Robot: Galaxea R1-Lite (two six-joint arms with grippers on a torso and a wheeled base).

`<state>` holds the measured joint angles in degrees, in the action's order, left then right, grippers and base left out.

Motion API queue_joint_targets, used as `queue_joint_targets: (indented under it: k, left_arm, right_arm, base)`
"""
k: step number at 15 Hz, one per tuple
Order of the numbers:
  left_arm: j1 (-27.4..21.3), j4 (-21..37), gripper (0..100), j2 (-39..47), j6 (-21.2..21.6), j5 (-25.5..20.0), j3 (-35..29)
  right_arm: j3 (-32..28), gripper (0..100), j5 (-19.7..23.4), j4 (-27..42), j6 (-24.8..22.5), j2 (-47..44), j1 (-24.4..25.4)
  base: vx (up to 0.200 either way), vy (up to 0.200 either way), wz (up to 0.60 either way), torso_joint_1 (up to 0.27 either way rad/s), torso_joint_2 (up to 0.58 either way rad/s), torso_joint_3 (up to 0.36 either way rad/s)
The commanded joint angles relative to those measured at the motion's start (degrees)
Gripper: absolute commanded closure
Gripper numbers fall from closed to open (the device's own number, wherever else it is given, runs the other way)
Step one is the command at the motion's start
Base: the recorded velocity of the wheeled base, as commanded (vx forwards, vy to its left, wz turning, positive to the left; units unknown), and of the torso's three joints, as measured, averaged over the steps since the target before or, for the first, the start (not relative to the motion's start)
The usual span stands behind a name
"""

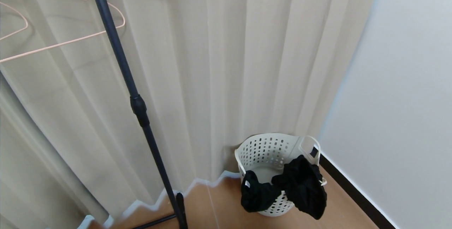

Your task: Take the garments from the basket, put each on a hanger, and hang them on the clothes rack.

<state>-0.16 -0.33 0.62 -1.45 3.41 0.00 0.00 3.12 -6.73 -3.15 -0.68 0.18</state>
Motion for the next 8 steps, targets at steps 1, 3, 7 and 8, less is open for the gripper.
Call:
queue_joint_targets:
  k: [1, 3, 7, 8]
  left_arm:
    - [0.0, 0.0, 0, 0.1, 0.0, 0.0, 0.0]
    - [0.0, -0.1, 0, 0.1, 0.0, 0.1, 0.0]
    - [0.0, -0.1, 0, 0.1, -0.2, 0.2, 0.0]
    - [0.0, -0.1, 0, 0.1, -0.2, 0.2, 0.0]
  right_arm:
    - [0.0, 0, 0.0, 0.0, 0.0, 0.0, -0.1]
    - [0.0, 0, 0.0, 0.0, 0.0, 0.0, 0.0]
    - [0.0, 0, 0.0, 0.0, 0.0, 0.0, -0.1]
    - [0.0, 0, 0.0, 0.0, 0.0, 0.0, -0.1]
  base:
    - [0.0, -0.2, 0.0, 0.002, 0.0, 0.002]
    - [0.0, -0.2, 0.0, 0.01, 0.01, -0.002]
    - [0.0, 0.0, 0.0, 0.0, 0.0, 0.0]
    - [0.0, 0.0, -0.6, -0.002, 0.01, 0.007]
